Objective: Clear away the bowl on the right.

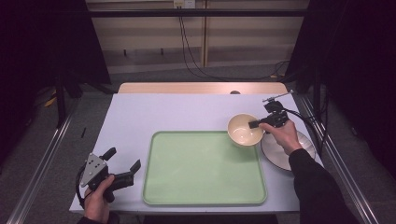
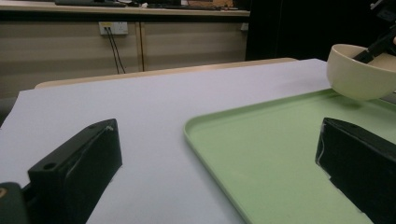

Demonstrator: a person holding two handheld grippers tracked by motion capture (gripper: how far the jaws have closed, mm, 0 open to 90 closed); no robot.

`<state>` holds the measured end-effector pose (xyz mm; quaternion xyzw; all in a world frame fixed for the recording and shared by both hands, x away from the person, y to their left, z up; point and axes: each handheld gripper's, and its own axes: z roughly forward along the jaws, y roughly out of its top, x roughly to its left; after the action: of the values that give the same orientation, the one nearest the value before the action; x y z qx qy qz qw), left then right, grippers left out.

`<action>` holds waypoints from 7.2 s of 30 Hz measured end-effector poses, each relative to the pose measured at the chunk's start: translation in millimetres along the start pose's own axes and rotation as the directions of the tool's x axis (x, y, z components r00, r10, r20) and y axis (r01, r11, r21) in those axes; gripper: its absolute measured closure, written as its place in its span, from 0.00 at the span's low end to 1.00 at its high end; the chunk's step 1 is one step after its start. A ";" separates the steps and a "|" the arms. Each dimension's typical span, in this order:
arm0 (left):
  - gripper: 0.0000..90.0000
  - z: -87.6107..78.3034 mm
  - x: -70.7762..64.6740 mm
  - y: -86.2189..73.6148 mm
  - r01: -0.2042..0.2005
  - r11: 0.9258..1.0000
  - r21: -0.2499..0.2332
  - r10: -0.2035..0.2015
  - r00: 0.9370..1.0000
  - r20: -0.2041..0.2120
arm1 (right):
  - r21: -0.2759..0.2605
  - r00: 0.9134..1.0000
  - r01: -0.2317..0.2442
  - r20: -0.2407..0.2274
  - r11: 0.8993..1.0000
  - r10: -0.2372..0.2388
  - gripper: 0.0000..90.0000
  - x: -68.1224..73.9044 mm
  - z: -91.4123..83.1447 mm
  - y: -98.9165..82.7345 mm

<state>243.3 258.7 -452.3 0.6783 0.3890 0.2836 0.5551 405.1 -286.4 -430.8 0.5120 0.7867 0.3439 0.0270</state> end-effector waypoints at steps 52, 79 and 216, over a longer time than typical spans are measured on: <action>0.00 0.2 0.1 -0.3 0.004 1.000 -0.002 -0.004 1.000 0.002 | 0.018 0.998 0.054 0.031 0.998 -0.055 0.90 6.0 23.9 -12.6; 0.00 0.0 0.1 -0.4 0.003 1.000 -0.001 -0.003 1.000 0.000 | -0.114 0.997 0.055 0.058 0.992 -0.049 0.11 4.2 17.9 -9.3; 0.00 0.8 -0.9 -0.1 0.008 1.000 0.003 -0.008 1.000 -0.013 | -0.467 0.986 0.115 0.158 0.877 -0.045 0.02 50.8 -107.9 -187.2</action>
<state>243.4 257.6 -452.5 0.6758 0.3956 0.2852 0.5527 191.1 -344.8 -439.4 0.4799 0.6950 0.4874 0.2216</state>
